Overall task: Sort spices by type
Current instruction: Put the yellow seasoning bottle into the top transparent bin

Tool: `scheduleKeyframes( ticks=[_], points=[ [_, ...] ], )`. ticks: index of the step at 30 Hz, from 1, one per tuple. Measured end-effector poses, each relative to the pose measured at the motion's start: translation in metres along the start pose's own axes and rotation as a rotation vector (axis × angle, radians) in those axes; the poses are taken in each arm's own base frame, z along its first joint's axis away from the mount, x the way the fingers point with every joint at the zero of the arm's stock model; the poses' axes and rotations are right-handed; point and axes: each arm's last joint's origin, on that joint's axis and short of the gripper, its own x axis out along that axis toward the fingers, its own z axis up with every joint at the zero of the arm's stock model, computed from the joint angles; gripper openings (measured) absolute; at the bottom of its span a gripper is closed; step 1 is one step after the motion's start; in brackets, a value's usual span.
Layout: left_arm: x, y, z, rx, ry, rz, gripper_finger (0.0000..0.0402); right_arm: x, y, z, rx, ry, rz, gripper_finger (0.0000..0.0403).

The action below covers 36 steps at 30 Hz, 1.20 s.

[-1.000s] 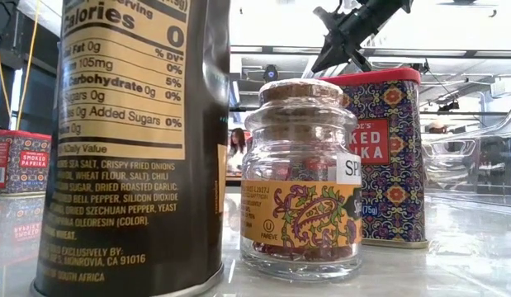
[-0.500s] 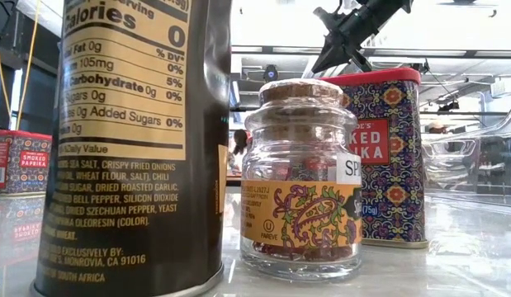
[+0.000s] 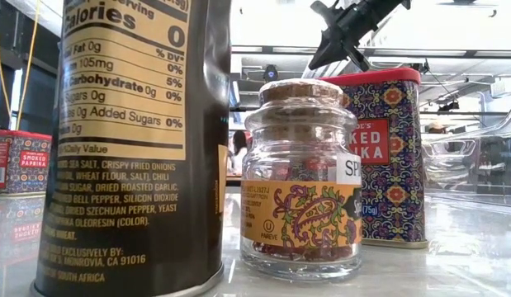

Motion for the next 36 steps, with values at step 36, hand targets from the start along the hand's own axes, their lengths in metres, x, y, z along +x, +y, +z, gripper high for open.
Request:
scheduleKeyframes(
  ticks=[36],
  points=[
    [-0.144,-0.178,-0.151,0.791,-0.476,-1.027,0.0191,-0.077,0.044,0.006,-0.059,-0.284,0.313,0.0001]
  ],
)
